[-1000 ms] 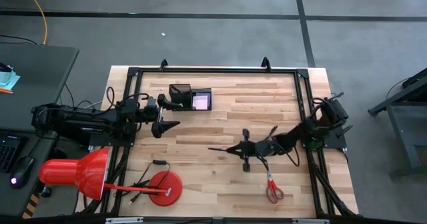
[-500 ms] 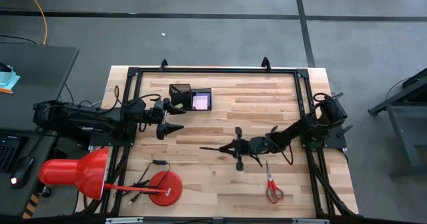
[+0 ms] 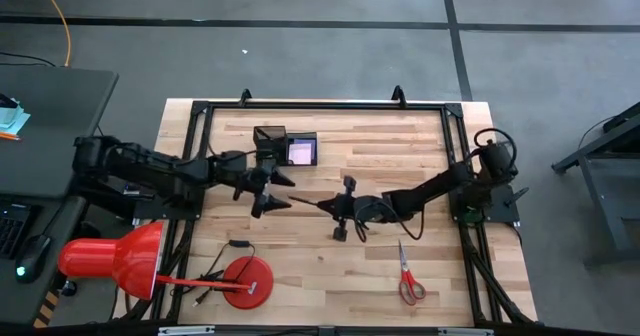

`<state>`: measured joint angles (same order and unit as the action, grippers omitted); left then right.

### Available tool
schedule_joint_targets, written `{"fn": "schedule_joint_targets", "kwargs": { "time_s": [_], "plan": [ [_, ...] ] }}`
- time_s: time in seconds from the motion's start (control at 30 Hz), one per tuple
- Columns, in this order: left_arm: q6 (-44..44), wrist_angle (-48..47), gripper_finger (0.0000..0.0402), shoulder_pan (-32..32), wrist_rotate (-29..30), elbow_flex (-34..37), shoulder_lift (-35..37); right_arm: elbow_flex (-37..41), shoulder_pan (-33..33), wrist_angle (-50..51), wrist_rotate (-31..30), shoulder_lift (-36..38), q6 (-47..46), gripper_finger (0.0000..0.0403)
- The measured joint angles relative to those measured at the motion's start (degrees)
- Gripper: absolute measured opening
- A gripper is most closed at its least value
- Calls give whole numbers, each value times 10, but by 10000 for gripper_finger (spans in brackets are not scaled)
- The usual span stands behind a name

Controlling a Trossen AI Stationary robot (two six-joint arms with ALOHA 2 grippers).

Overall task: Pick and place office supplies into organizer
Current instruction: Put the black pen into the desk organizer

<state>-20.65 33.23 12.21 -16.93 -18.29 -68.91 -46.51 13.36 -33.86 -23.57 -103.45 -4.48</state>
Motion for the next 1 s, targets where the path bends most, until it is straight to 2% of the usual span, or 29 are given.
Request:
{"fn": "schedule_joint_targets", "kwargs": {
  "time_s": [0.17, 0.37, 0.57, 0.8, 1.0],
  "plan": [
    [14, -3, 381, -22, 11, -32, -35, -7, -9, 13, 0, 0, 0, 30],
    [26, -23, 371, -36, 66, -36, -45, -7, -9, 13, 1, 0, 4, 29],
    [26, -31, 312, -36, 90, -36, -45, -7, -6, 13, 1, 0, 5, 25],
    [20, -35, 230, -36, 73, -36, -45, -7, -6, 11, 1, 0, 5, 32],
    [20, -41, 192, -36, 73, -36, -45, -7, -6, 11, 1, 0, 5, 24]
  ]
}}
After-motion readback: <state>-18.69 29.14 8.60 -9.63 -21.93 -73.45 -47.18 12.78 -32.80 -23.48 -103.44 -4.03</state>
